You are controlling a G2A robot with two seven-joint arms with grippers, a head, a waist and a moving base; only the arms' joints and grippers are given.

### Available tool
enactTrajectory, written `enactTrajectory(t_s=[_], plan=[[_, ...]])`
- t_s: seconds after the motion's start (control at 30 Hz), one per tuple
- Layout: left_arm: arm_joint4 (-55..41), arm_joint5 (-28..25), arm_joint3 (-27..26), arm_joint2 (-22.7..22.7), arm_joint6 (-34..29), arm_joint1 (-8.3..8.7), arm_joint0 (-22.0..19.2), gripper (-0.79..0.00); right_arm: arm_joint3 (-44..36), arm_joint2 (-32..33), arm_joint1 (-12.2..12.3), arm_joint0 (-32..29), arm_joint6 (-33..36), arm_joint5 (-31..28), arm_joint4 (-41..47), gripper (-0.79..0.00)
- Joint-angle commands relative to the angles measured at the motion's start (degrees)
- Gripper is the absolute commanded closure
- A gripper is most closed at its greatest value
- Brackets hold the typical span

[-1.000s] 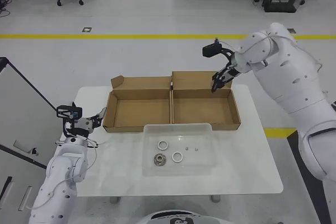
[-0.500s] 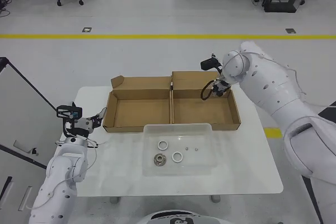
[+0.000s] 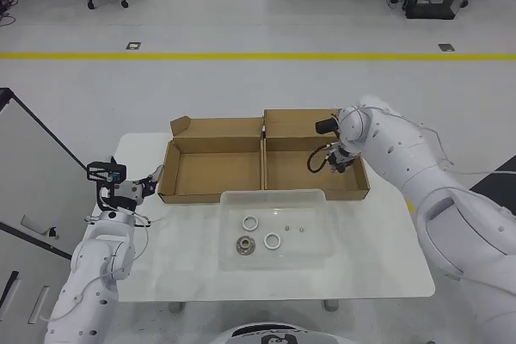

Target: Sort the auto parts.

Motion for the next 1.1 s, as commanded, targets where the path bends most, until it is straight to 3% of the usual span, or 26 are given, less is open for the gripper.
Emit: enactTrajectory(t_s=[0.0, 0.7, 0.73, 0.8, 0.9, 0.93, 0.97, 1.03, 1.07], plan=[[0.0, 0.0, 0.0, 0.0, 0.0, 0.0, 0.0, -0.785, 0.65, -0.35, -0.43, -0.22, 0.13, 0.53, -0.54, 0.0], [0.0, 0.0, 0.0, 0.0, 0.0, 0.0, 0.0, -0.785, 6.08, 0.02, -3.67, -1.97, -3.69, 4.59, -1.38, -0.022], [0.0, 0.0, 0.0, 0.0, 0.0, 0.0, 0.0, -0.785, 6.32, 0.11, -3.76, -2.06, -3.72, 4.39, -1.28, -0.117], [0.0, 0.0, 0.0, 0.0, 0.0, 0.0, 0.0, -0.785, 6.85, 0.45, -3.93, -2.13, -3.87, 4.26, -0.84, -0.126], [0.0, 0.0, 0.0, 0.0, 0.0, 0.0, 0.0, -0.785, 7.55, 0.82, -4.14, -2.26, -3.91, 3.85, -0.51, -0.314], [0.0, 0.0, 0.0, 0.0, 0.0, 0.0, 0.0, -0.785, 7.77, 0.97, -4.2, -2.29, -3.92, 3.84, -0.35, -0.437], [0.0, 0.0, 0.0, 0.0, 0.0, 0.0, 0.0, -0.785, 7.95, 1.02, -4.26, -2.34, -3.97, 3.7, -0.41, -0.659], [0.0, 0.0, 0.0, 0.0, 0.0, 0.0, 0.0, -0.785, 8.37, 1.39, -4.37, -2.45, -3.89, 3.35, 0.08, -0.785], [0.0, 0.0, 0.0, 0.0, 0.0, 0.0, 0.0, -0.785, 8.37, 1.39, -4.37, -2.45, -3.89, 3.35, 0.08, -0.785]])
